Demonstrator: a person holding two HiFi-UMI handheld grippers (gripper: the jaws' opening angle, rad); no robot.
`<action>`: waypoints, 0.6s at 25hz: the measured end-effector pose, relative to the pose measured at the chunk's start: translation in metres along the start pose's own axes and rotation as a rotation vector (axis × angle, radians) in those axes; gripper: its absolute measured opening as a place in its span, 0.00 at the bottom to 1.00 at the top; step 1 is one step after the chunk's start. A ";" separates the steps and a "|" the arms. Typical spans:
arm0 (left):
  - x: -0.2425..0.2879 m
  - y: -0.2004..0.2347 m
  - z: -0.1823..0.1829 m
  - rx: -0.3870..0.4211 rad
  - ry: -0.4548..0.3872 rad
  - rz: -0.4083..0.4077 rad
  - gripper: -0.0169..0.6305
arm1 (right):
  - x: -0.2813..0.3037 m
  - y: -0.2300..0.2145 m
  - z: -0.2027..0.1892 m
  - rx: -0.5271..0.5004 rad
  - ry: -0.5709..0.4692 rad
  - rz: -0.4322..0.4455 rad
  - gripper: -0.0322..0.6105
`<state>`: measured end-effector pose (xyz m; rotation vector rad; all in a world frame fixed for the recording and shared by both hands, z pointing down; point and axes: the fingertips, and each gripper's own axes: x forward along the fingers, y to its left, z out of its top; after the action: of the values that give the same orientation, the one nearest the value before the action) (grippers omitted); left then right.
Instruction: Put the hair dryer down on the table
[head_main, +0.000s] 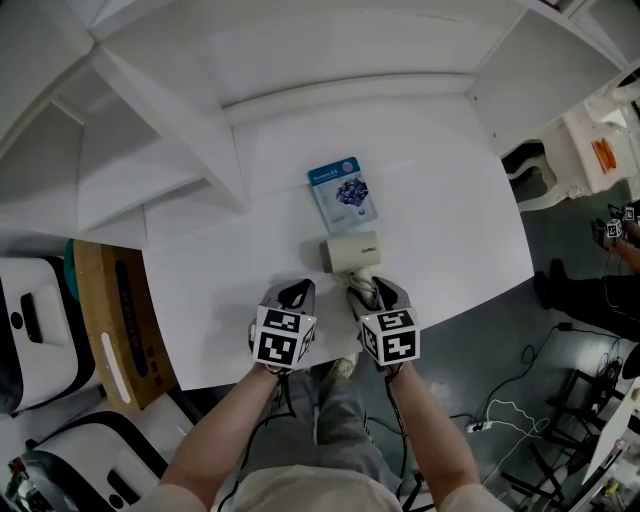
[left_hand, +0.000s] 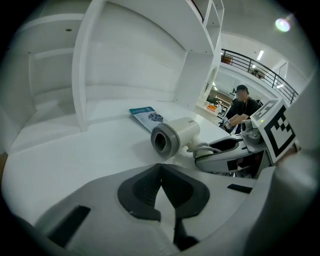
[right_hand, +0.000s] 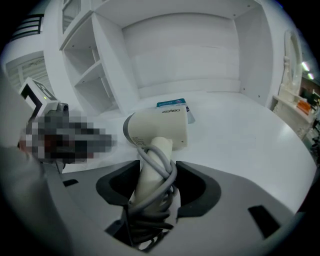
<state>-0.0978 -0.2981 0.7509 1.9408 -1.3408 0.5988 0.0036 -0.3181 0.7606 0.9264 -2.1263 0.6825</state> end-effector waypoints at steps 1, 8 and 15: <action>0.000 -0.001 -0.001 -0.004 0.005 -0.009 0.05 | 0.000 0.000 0.000 0.008 0.004 0.003 0.41; 0.001 0.000 -0.006 0.018 0.041 -0.026 0.05 | 0.003 -0.001 -0.001 0.001 0.041 -0.015 0.41; -0.001 -0.005 -0.001 0.009 0.035 -0.038 0.05 | 0.003 -0.002 -0.002 -0.012 0.034 -0.025 0.42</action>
<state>-0.0938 -0.2958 0.7498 1.9498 -1.2790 0.6192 0.0042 -0.3193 0.7643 0.9272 -2.0831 0.6670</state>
